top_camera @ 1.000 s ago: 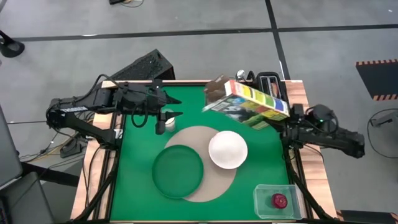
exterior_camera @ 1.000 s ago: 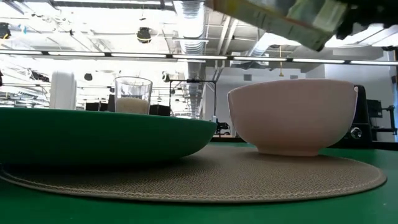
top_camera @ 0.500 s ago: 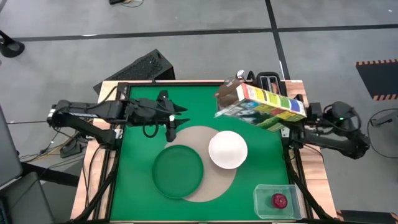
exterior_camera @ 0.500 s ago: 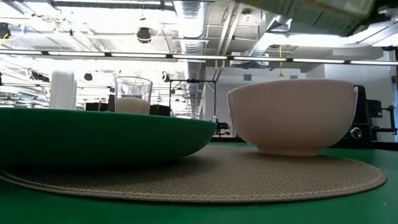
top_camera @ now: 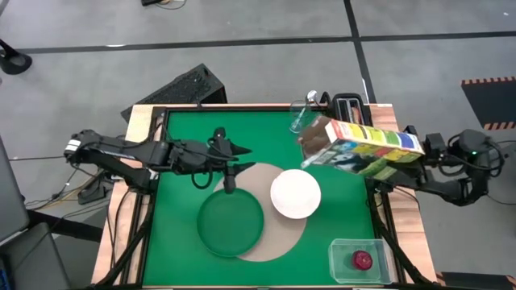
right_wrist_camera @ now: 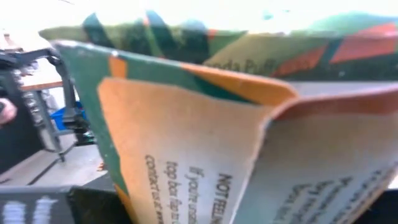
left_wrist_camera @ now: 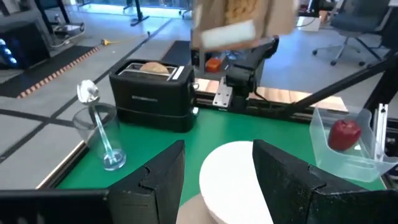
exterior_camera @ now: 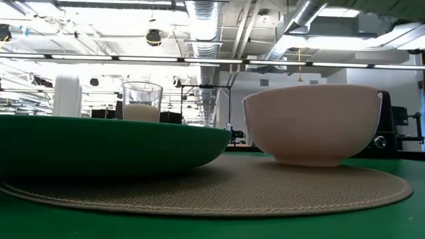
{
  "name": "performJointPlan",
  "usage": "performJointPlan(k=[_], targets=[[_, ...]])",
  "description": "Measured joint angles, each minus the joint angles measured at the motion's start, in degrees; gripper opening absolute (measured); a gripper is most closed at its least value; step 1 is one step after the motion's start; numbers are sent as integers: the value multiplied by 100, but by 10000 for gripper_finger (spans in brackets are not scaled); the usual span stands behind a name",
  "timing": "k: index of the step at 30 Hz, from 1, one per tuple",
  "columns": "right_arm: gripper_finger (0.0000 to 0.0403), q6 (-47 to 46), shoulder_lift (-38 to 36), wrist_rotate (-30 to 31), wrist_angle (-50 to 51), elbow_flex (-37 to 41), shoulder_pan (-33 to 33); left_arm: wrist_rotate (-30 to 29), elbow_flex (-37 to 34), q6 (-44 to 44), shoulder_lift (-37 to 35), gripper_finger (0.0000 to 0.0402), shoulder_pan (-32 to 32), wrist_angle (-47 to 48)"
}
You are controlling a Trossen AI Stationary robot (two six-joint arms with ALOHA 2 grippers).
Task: Arrange a breakfast setting
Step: Pour the cereal from the green cereal box into the white bowl
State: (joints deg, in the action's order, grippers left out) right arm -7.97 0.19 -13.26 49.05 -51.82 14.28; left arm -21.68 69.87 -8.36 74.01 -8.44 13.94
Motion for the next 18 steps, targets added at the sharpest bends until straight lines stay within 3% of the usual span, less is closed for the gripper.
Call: performJointPlan(k=[10,18], targets=[[276,-234,4,-65,1391,-571,13,-96,9,-193,279,176,-56,-273],[276,-273,4,-334,1910,-605,13,-201,9,-227,296,176,-56,-481]])
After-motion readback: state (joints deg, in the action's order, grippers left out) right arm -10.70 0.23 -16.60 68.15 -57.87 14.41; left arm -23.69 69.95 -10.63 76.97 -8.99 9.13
